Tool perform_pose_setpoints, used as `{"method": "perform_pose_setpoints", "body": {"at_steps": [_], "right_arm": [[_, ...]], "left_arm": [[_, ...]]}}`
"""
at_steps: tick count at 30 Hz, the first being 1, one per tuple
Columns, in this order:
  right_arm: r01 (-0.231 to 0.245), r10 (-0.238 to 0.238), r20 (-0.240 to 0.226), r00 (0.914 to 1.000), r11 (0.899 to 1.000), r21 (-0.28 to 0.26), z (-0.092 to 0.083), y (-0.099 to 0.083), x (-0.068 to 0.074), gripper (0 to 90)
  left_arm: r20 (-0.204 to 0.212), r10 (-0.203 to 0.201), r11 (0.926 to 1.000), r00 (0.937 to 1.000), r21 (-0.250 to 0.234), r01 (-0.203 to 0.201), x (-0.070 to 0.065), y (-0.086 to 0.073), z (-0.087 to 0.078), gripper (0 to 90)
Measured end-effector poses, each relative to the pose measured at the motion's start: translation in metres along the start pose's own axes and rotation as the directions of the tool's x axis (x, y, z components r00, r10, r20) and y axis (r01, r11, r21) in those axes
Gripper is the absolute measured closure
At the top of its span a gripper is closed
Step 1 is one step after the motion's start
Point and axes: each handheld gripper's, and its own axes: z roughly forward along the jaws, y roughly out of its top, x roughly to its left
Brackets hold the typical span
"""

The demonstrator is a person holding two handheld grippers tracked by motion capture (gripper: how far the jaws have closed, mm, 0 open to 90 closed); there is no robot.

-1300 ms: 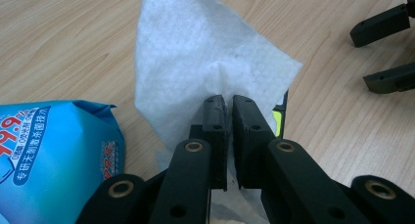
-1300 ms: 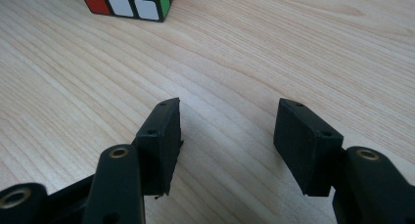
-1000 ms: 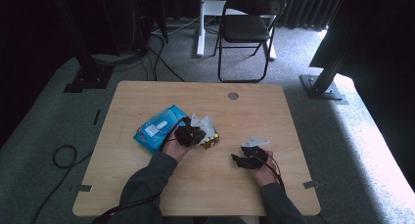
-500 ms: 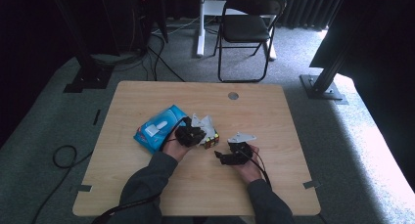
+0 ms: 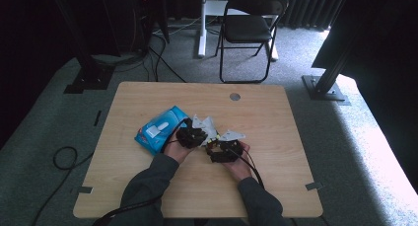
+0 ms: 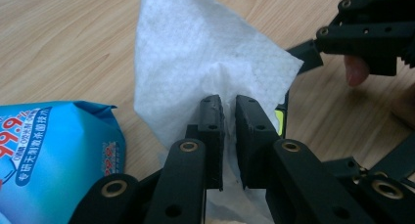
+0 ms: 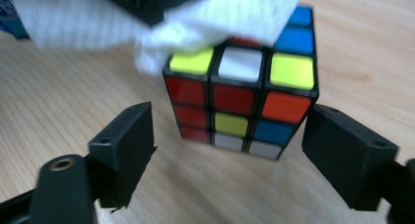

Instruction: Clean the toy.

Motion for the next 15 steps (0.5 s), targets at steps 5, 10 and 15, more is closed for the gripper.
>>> {"method": "perform_pose_setpoints", "body": {"at_steps": [5, 10, 15], "right_arm": [[-0.023, 0.023, -0.012, 0.9997, 1.0, -0.012, 0.0019, 0.0, -0.0044, 23.1], [-0.017, 0.017, -0.003, 0.9998, 1.0, -0.011, 0.003, 0.0004, -0.0045, 31.0], [-0.018, 0.018, -0.008, 0.9998, 1.0, 0.001, 0.0057, 0.0019, -0.006, 31.6]], "left_arm": [[0.002, 0.004, 1.0, 1.0, 0.001, -0.004, -0.0012, 0.0006, 0.0007, 81.6], [0.001, 0.006, 1.0, 1.0, 0.001, -0.006, -0.0012, 0.0008, 0.0007, 81.6], [-0.003, 0.005, 1.0, 1.0, -0.005, -0.005, -0.0014, 0.0009, 0.0, 81.2]]}}
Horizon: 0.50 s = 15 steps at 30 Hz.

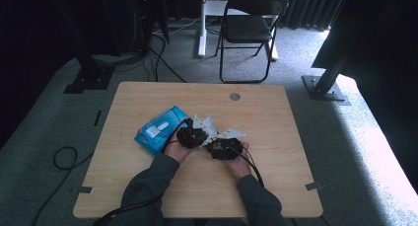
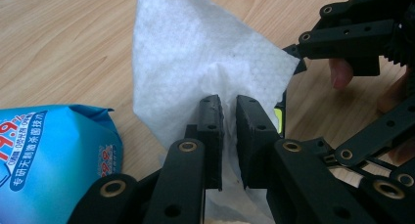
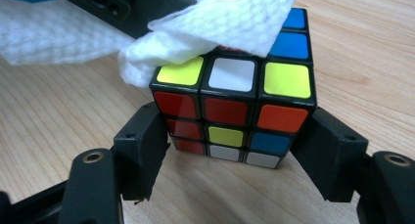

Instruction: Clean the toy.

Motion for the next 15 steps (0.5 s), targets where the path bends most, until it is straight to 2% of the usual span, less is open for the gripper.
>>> {"method": "perform_pose_setpoints", "body": {"at_steps": [2, 6, 10, 15], "right_arm": [[-0.003, 0.003, -0.001, 1.0, 1.0, 0.0, 0.0, 0.0, 0.0, 32.9], [0.0, 0.0, 0.001, 1.0, 1.0, -0.001, 0.0, 0.0, 0.0, 33.0], [0.001, -0.001, 0.002, 1.0, 1.0, 0.0, -0.001, 0.0, 0.0, 33.0], [0.001, -0.001, 0.004, 1.0, 1.0, 0.0, -0.001, 0.0, 0.0, 33.0]], "left_arm": [[-0.003, 0.005, 1.0, 1.0, -0.005, -0.005, 0.0, 0.0, -0.001, 81.3], [-0.011, 0.009, 0.9995, 0.9999, -0.029, -0.009, 0.001, 0.004, -0.003, 88.3], [-0.011, 0.012, 0.9991, 0.9999, -0.04, -0.013, 0.001, 0.009, -0.002, 88.8], [-0.017, -0.002, 0.9984, 0.9999, -0.056, 0.001, 0.001, 0.015, 0.002, 88.6]]}}
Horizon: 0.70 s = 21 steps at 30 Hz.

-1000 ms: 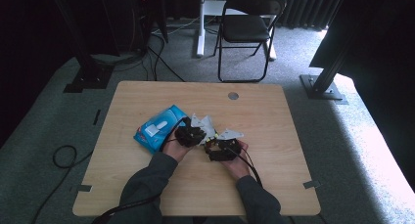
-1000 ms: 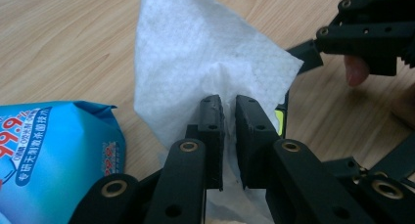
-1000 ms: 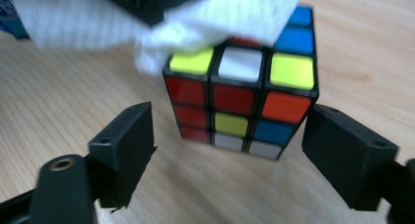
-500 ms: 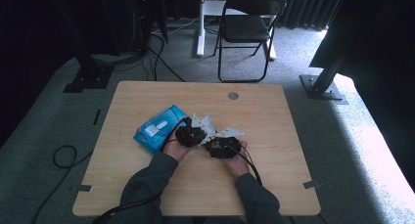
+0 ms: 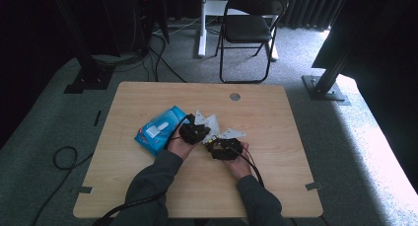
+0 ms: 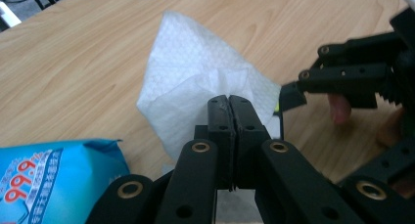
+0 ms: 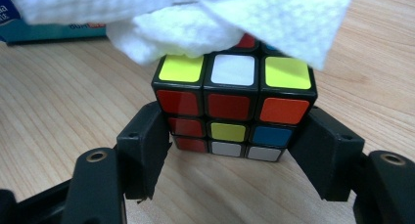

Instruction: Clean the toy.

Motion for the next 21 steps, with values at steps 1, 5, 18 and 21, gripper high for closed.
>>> {"method": "perform_pose_setpoints", "body": {"at_steps": [1, 5, 18, 21], "right_arm": [[0.0, 0.0, 0.0, 1.0, 1.0, 0.0, 0.0, 0.0, 0.0, 33.0], [-0.001, 0.001, 0.001, 1.0, 1.0, 0.0, -0.0001, -0.0001, 0.0002, 33.0], [0.002, -0.002, 0.0, 1.0, 1.0, 0.0, -0.0001, -0.0002, -0.0001, 33.1], [0.002, -0.002, 0.001, 1.0, 1.0, 0.0, -0.0001, -0.0002, 0.0, 33.1]], "left_arm": [[0.0, 0.0, 1.0, 1.0, 0.0, 0.0, 0.0, 0.0, 0.0, 88.3], [0.009, 0.011, 0.9991, 0.9999, 0.042, -0.011, -0.0014, -0.0017, 0.0057, 81.0], [0.077, -0.07, 0.9953, 0.9946, 0.073, 0.064, 0.0061, -0.0036, 0.0081, 52.7], [0.078, -0.066, 0.9953, 0.9948, 0.075, 0.061, 0.0061, -0.0035, 0.0081, 52.8]]}}
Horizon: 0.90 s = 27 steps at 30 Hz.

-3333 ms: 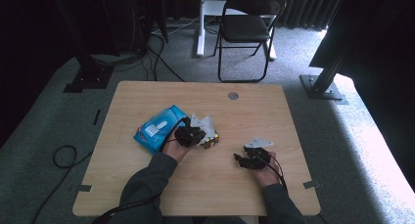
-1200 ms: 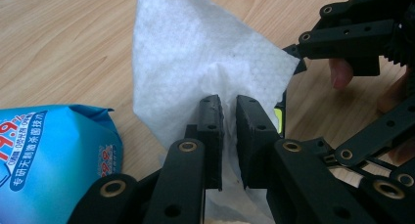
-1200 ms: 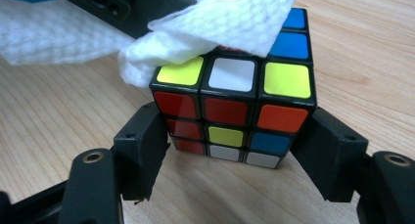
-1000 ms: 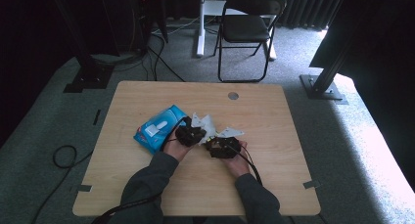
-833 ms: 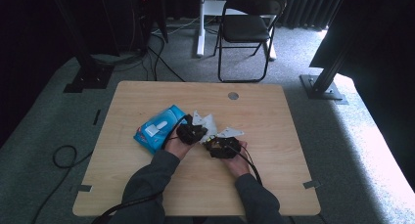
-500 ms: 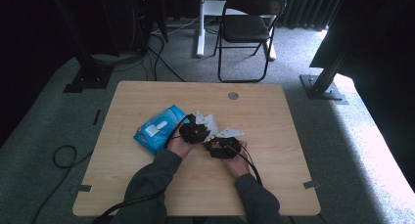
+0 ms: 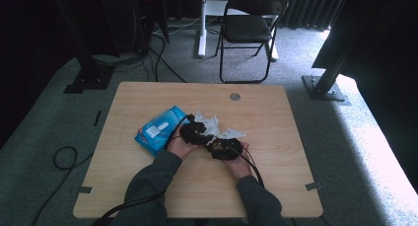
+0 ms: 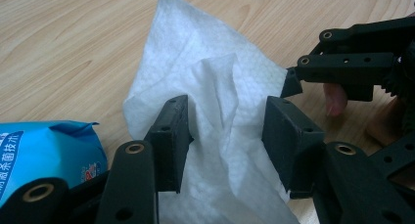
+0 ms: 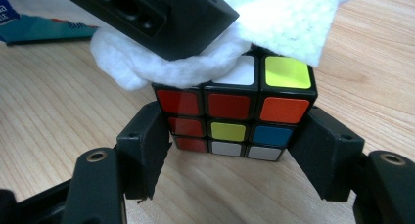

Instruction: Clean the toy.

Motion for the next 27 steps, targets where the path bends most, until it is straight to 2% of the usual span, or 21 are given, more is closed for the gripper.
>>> {"method": "perform_pose_setpoints", "body": {"at_steps": [2, 8, 12, 15, 21, 23, 24, 27], "right_arm": [[0.0, 0.0, 0.0, 1.0, 1.0, 0.0, 0.0, 0.0, 0.0, 33.1], [-0.002, 0.002, 0.0, 1.0, 1.0, -0.001, 0.0, 0.0, 0.0, 33.1], [-0.006, 0.006, -0.003, 1.0, 1.0, 0.001, 0.0, 0.0, 0.0, 33.1], [-0.006, 0.006, -0.002, 1.0, 1.0, 0.001, 0.0, 0.0, 0.0, 33.1], [-0.008, 0.008, -0.001, 1.0, 1.0, 0.002, 0.0, 0.0, 0.0, 33.3], [-0.007, 0.007, -0.001, 1.0, 1.0, 0.002, 0.0, 0.0, 0.0, 33.3], [-0.007, 0.007, -0.001, 1.0, 1.0, 0.002, 0.0, 0.0, 0.0, 33.3], [-0.007, 0.007, 0.001, 1.0, 1.0, 0.002, 0.0, 0.0, 0.0, 33.3]], "left_arm": [[0.0, -0.001, 1.0, 1.0, 0.0, 0.001, 0.0, 0.0, 0.0, 53.1], [0.015, 0.023, 0.9997, 0.9996, -0.003, -0.023, -0.003, 0.001, 0.001, 66.4], [0.024, 0.024, 0.9997, 0.9994, -0.005, -0.023, -0.003, 0.001, 0.001, 70.7], [0.03, 0.022, 0.9997, 0.9993, -0.006, -0.022, -0.003, 0.001, 0.002, 77.9], [0.017, 0.018, 0.9998, 0.9997, -0.003, -0.018, -0.001, 0.002, 0.001, 83.0], [-0.016, 0.013, 0.9999, 0.9998, 0.0, -0.013, 0.003, 0.002, 0.0, 83.6], [-0.016, 0.013, 0.9999, 0.9998, 0.0, -0.013, 0.003, 0.002, 0.0, 83.8], [-0.06, -0.014, 0.9999, 0.9981, -0.003, 0.014, 0.012, 0.0, -0.002, 84.1]]}}
